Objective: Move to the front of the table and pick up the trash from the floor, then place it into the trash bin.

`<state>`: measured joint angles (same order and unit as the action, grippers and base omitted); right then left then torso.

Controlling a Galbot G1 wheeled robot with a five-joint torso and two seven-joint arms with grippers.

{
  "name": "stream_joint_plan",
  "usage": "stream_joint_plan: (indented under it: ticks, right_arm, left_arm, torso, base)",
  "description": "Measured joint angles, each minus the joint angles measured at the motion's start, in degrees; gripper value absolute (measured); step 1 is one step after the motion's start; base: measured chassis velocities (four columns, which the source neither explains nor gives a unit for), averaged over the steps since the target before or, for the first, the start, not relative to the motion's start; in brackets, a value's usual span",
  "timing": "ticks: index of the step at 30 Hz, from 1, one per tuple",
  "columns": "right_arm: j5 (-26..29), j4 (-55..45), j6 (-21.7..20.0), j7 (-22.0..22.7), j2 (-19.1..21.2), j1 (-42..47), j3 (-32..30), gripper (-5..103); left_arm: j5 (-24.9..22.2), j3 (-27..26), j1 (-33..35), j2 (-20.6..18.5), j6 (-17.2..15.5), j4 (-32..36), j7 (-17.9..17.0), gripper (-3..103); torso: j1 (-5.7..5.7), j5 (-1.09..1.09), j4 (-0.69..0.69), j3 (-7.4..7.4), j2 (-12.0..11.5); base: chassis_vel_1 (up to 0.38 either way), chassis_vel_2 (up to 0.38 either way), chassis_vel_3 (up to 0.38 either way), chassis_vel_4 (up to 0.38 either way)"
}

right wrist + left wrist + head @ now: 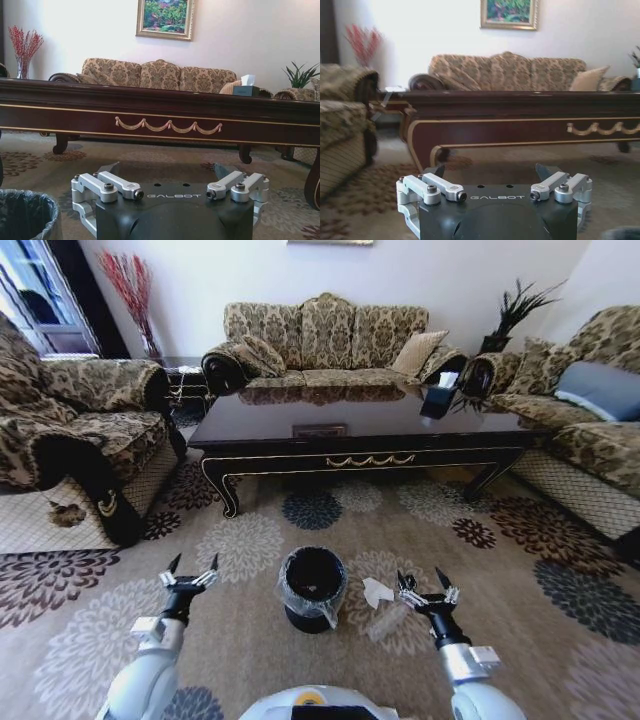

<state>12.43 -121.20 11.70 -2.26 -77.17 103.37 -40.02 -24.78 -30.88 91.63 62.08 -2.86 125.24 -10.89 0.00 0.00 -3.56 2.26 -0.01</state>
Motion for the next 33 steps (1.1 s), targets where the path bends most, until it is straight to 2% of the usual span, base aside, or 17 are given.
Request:
stream_joint_plan:
  ticks: [3,4,6,9,10,11,14,15,17,19,25,28,31,33]
  right_arm:
    - [-0.2,0.1,0.3,0.1,-0.3,0.1,0.0,100]
    - [-0.2,0.1,0.3,0.1,-0.3,0.1,0.0,100]
    - [-0.4,0.2,0.5,0.1,-0.5,0.3,0.0,100]
    - [-0.6,0.4,0.6,0.2,-0.5,0.3,0.0,100]
    - [-0.7,0.6,0.6,0.2,-0.5,0.1,0.2,100]
    - [-0.7,0.7,0.5,0.3,-0.4,-0.3,0.5,100]
    - [-0.7,0.9,0.3,0.5,-0.2,-0.8,1.1,100]
    - [-0.6,1.3,0.1,0.6,0.1,-1.3,1.6,100]
    - [-0.6,1.9,0.1,0.7,0.4,-1.3,1.8,100]
    - [-0.6,2.0,0.1,0.7,0.5,-1.3,1.8,100]
    - [-0.6,2.2,-0.1,0.7,0.5,-1.7,2.7,100]
    - [-0.9,2.4,-0.2,0.8,0.4,-1.5,3.2,100]
    - [-1.0,2.5,-0.1,0.7,0.3,-1.2,3.1,100]
    - [-1.1,2.5,0.0,0.7,0.2,-1.1,3.0,100]
  left_arm:
    - [-5.8,5.5,-4.3,-4.4,-6.4,2.7,-4.6,100]
    - [-5.8,5.5,-4.3,-4.4,-6.4,2.7,-4.6,100]
    - [-9.9,9.7,-7.3,-8.8,-9.1,3.8,-7.0,100]
    - [-10.8,12.0,-9.0,-11.3,-9.6,3.8,-7.4,100]
    - [-11.7,14.7,-10.9,-13.9,-10.1,3.7,-7.9,100]
    - [-13.2,15.7,-11.8,-14.7,-10.8,3.9,-8.5,100]
    - [-15.3,16.1,-12.2,-15.0,-11.7,4.4,-9.4,100]
    - [-18.1,16.1,-12.2,-14.9,-13.1,5.0,-10.8,100]
    - [-20.9,16.7,-12.2,-14.7,-14.6,5.1,-12.4,100]
    - [-21.8,17.5,-12.4,-14.7,-15.1,5.1,-12.7,100]
    - [-26.0,22.1,-16.0,-14.0,-17.1,2.8,-14.0,100]
    - [-29.4,25.7,-19.8,-13.0,-18.5,0.9,-15.6,101]
    - [-31.1,27.2,-21.5,-12.5,-19.2,-0.1,-16.5,100]
    - [-34.2,28.9,-23.8,-11.3,-20.6,-1.2,-18.2,100]
  torso:
    - [0.00,0.00,0.01,0.00,0.0]
    - [0.00,0.00,0.01,0.00,0.0]
    - [0.00,0.00,0.01,0.01,0.0]
    - [0.00,-0.01,0.00,0.00,0.0]
    - [0.00,0.00,-0.01,0.01,0.0]
    - [0.00,0.00,0.00,0.01,0.0]
    - [0.00,-0.01,0.00,0.01,0.0]
    - [0.00,0.00,0.04,0.01,0.0]
    - [0.00,0.00,0.03,0.01,0.0]
    - [0.00,0.00,0.03,0.01,0.0]
    - [0.00,0.00,0.01,0.01,0.0]
    - [0.00,0.00,0.01,0.01,0.0]
    - [0.00,0.00,0.00,0.01,0.0]
    - [0.00,-0.01,0.01,0.01,0.0]
  base:
    - [0.000,0.000,0.000,0.000]
    - [0.000,0.000,0.000,0.000]
    - [0.000,0.000,0.000,0.000]
    - [0.000,0.000,0.000,0.000]
    - [0.000,0.000,0.000,0.000]
    - [0.000,0.000,0.000,0.000]
    - [0.000,0.000,0.000,0.000]
    - [0.000,0.000,0.000,0.000]
    - [0.000,0.000,0.000,0.000]
    - [0.000,0.000,0.000,0.000]
    - [0.000,0.000,0.000,0.000]
    - [0.000,0.000,0.000,0.000]
    - [0.000,0.000,0.000,0.000]
    - [0.000,0.000,0.000,0.000]
